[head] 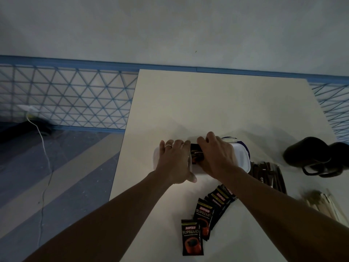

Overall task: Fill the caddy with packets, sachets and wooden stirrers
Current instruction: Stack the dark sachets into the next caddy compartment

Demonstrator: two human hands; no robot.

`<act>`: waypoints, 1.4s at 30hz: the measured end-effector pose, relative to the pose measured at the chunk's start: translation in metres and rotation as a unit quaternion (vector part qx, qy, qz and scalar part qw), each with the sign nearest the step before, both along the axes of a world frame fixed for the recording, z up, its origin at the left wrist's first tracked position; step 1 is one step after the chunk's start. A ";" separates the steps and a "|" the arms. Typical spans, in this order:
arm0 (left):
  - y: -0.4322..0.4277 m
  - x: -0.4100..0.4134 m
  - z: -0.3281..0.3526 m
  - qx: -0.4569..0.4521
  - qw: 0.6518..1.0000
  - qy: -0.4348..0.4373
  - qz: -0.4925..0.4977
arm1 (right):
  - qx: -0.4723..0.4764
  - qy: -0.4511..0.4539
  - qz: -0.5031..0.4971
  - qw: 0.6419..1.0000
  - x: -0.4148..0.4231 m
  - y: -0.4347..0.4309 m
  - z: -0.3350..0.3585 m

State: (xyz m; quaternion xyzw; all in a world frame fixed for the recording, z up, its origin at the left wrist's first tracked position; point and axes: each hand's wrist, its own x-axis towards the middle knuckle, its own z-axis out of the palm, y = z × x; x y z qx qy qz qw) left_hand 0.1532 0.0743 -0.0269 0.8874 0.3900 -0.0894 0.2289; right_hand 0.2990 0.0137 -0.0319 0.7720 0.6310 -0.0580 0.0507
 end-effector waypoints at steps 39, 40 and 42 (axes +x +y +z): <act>-0.099 -0.061 0.014 -0.197 0.980 0.025 0.011 | 0.086 0.208 -0.180 0.958 -0.051 -0.157 -0.005; -0.105 -0.065 0.007 -0.204 0.978 0.040 0.009 | 0.081 0.208 -0.199 0.954 -0.055 -0.161 -0.008; -0.117 -0.071 -0.005 -0.203 0.978 0.054 0.014 | 0.063 0.204 -0.228 0.950 -0.063 -0.168 -0.014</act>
